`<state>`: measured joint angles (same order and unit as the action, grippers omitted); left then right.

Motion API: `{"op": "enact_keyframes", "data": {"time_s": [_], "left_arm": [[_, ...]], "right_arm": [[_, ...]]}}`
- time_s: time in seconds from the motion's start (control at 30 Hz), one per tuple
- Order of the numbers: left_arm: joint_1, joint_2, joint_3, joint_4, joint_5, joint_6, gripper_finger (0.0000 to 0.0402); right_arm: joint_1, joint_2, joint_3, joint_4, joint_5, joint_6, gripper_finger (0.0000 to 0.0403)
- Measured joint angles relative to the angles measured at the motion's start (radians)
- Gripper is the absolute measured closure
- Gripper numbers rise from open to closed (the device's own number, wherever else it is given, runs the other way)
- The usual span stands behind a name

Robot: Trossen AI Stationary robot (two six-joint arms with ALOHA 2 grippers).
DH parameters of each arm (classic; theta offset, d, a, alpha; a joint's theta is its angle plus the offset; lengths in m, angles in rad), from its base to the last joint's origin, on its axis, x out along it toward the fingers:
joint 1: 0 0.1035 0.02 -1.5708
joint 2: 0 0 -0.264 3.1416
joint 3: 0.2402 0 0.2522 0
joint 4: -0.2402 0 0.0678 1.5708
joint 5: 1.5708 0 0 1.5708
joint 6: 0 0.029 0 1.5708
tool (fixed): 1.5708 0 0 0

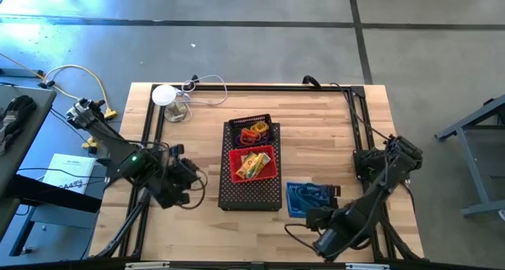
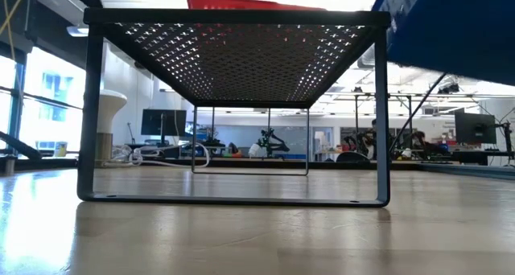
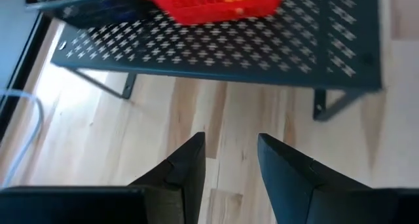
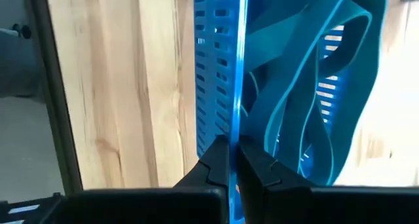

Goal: Pick & Place Office Desk Supplies
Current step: Put the blue bin on the shelf

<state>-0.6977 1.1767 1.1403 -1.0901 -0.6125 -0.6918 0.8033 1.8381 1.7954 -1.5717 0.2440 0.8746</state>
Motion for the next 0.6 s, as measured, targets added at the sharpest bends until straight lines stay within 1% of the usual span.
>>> {"op": "enact_keyframes", "data": {"time_s": [0.17, 0.3, 0.47, 0.6], "left_arm": [[0.048, 0.000, 0.000, 0.001, 0.000, -0.085, 0.0270], [0.068, 0.000, 0.000, 0.017, -0.001, -0.164, 0.0270], [0.072, 0.012, 0.000, 0.064, -0.024, -0.220, 0.0270], [0.072, 0.042, 0.000, 0.093, -0.025, -0.226, 0.0270]], "right_arm": [[0.051, -0.034, 0.000, 0.000, 0.045, -0.021, 0.0401], [0.089, -0.057, 0.000, 0.001, 0.050, -0.053, 0.0401], [0.113, -0.061, 0.000, 0.000, 0.087, -0.157, 0.0401], [0.120, -0.061, 0.000, 0.000, 0.151, -0.247, 0.0401]]}}
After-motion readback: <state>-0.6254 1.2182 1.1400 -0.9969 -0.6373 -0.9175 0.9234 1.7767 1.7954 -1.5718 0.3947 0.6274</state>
